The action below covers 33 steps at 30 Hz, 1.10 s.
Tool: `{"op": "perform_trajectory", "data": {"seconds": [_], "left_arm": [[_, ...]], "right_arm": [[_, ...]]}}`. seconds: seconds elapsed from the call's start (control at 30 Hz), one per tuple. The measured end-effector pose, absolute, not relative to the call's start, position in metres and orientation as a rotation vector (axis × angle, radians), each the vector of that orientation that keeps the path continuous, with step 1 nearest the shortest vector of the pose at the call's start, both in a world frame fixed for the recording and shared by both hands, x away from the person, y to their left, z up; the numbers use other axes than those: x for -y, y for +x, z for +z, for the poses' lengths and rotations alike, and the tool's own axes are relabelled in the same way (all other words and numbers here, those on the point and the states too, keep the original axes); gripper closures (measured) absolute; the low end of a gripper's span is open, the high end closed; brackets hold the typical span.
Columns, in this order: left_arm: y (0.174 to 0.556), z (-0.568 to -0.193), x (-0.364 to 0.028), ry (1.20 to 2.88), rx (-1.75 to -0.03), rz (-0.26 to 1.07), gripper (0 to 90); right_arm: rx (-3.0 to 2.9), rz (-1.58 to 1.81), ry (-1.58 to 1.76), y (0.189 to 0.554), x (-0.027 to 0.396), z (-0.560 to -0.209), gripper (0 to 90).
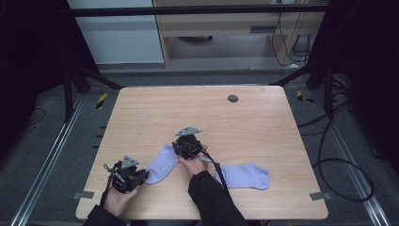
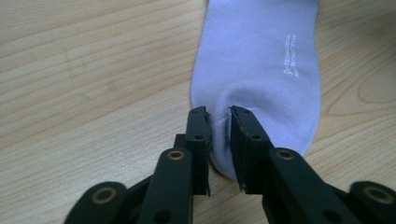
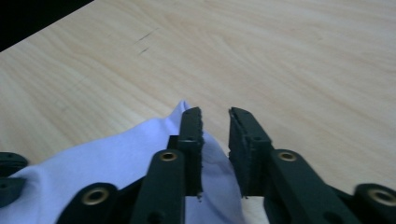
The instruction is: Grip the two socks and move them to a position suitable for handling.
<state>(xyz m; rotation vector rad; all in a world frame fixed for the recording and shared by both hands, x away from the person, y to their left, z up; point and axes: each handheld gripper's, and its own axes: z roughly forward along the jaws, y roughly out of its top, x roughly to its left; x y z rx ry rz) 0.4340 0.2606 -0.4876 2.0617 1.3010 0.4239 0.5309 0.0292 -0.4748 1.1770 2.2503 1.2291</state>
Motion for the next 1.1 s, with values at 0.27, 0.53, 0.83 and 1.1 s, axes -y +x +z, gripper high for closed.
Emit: {"op": "perform_trajectory", "data": {"seconds": [0.27,0.53,0.83,1.1], "left_arm": [[0.428,-0.483,-0.264,2.022,-1.322,0.436,65.6],[0.429,-0.488,-0.257,2.070,-1.336,0.395,70.5],[0.432,-0.488,-0.256,2.070,-1.357,0.366,85.9],[0.439,-0.474,-0.267,2.013,-1.350,0.424,86.5]], "right_arm": [[-2.284,1.180,1.166,0.536,-0.017,-0.475,67.8],[-2.340,1.094,1.194,0.542,-0.017,-0.497,70.2],[-2.373,1.074,1.204,0.539,-0.020,-0.499,88.6],[-2.349,1.173,1.163,0.524,-0.011,-0.481,89.1]]}}
